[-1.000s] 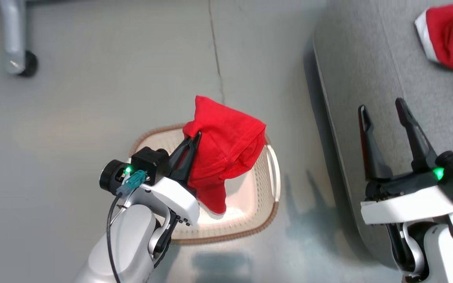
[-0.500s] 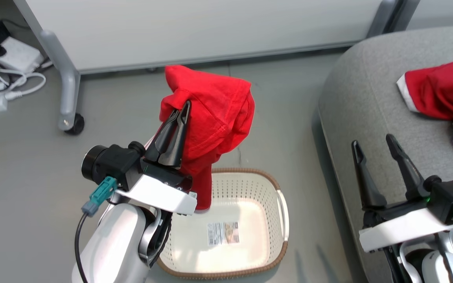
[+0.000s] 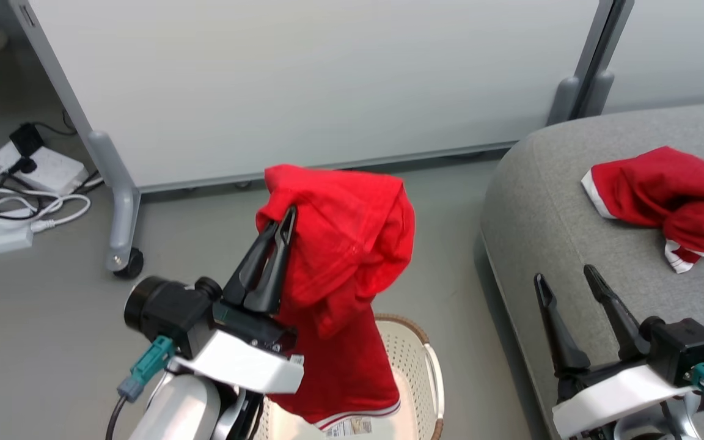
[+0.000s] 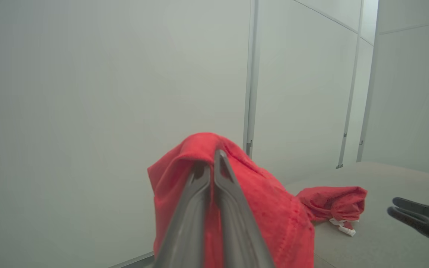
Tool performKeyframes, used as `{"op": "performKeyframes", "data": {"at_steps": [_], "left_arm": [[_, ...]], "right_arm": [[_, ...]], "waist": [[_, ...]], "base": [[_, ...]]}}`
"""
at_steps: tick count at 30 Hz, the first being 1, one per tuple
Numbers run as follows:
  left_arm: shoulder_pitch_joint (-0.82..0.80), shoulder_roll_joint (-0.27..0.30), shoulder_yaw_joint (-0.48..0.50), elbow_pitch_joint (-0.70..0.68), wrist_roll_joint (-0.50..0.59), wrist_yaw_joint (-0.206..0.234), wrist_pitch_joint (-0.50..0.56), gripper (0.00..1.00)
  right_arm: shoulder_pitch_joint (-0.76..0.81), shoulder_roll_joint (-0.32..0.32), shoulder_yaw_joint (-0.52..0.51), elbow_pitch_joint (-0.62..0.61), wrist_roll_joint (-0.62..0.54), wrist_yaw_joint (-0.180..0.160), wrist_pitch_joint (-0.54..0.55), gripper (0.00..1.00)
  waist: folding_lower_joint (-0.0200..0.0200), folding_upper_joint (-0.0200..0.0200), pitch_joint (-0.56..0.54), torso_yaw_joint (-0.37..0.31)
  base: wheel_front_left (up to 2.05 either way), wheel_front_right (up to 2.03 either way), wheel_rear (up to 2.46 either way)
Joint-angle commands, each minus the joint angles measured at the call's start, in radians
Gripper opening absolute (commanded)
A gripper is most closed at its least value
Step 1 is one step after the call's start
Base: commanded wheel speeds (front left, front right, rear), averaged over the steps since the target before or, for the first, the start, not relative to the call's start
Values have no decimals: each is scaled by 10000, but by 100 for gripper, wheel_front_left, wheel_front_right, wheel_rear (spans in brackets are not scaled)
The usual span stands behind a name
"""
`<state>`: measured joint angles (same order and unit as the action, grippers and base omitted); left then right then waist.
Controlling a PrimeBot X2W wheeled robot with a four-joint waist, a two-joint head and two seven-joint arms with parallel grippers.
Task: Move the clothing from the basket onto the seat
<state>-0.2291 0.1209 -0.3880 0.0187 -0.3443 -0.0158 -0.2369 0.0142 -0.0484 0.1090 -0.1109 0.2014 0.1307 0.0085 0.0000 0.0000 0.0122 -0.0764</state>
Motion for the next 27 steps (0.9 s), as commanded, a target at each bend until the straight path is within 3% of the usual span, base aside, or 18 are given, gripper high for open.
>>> {"op": "performKeyframes", "data": {"at_steps": [1, 12, 27], "left_arm": [[126, 82, 5, -132, -17, 80, 31, 0], [1241, 306, -280, -1020, -86, 324, 492, 0], [1269, 462, -300, -1310, -220, 394, 658, 0]], "right_arm": [[110, -52, 2, -22, 44, 2, 0, 100], [621, -52, 105, -149, 195, 2, 128, 100], [732, -51, 189, -91, 289, 2, 103, 100]], "waist": [[0, 0, -195, -83], [0, 0, -688, -55], [0, 0, -761, 71]], "base": [[0, 0, 0], [0, 0, 0], [0, 0, 0]]}}
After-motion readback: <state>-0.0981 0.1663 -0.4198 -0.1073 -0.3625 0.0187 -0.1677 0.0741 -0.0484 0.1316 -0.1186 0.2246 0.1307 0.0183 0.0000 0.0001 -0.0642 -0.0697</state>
